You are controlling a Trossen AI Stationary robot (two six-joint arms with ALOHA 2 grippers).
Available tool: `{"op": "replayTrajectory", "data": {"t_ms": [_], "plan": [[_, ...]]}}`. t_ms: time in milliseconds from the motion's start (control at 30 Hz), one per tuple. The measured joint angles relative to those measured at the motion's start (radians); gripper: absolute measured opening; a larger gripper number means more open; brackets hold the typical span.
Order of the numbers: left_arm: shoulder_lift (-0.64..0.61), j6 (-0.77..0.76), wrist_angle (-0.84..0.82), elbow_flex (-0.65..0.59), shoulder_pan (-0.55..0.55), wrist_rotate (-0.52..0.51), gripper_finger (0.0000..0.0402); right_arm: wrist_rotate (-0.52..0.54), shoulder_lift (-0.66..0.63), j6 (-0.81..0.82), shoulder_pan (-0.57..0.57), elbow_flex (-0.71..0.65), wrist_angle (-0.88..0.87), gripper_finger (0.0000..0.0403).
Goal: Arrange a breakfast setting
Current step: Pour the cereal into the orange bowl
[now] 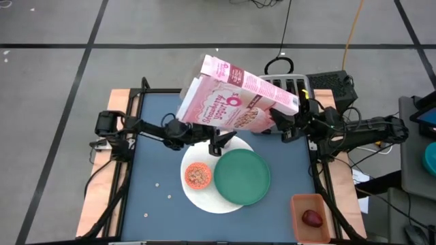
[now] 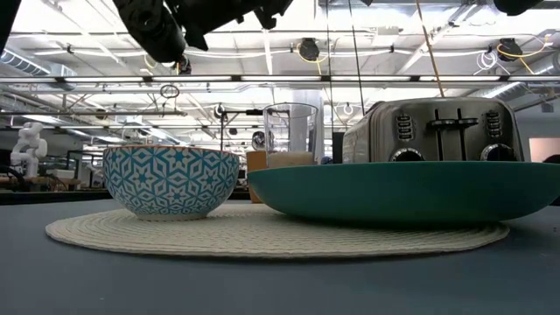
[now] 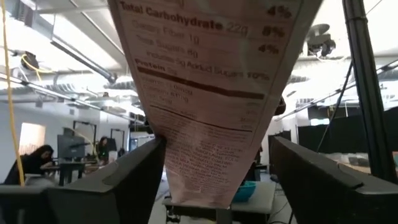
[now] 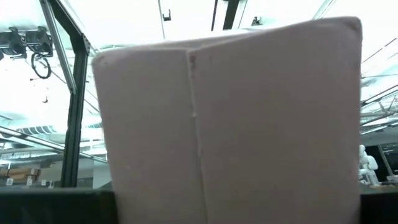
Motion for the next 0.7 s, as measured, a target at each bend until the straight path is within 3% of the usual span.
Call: {"op": "replayTrajectory", "data": {"t_ms": [400, 700], "plan": [[0.002, 0.035, 0.035, -0.003, 0.01, 0.002, 0.0301, -0.005, 0.002, 0.004, 0.0, 0.0, -0.008, 0.0203], [0.0, -0.068, 0.04, -0.003, 0.028, 0.0, 0.0301, -0.005, 0.005, 0.005, 0.0, -0.003, 0.06, 0.0203]]}}
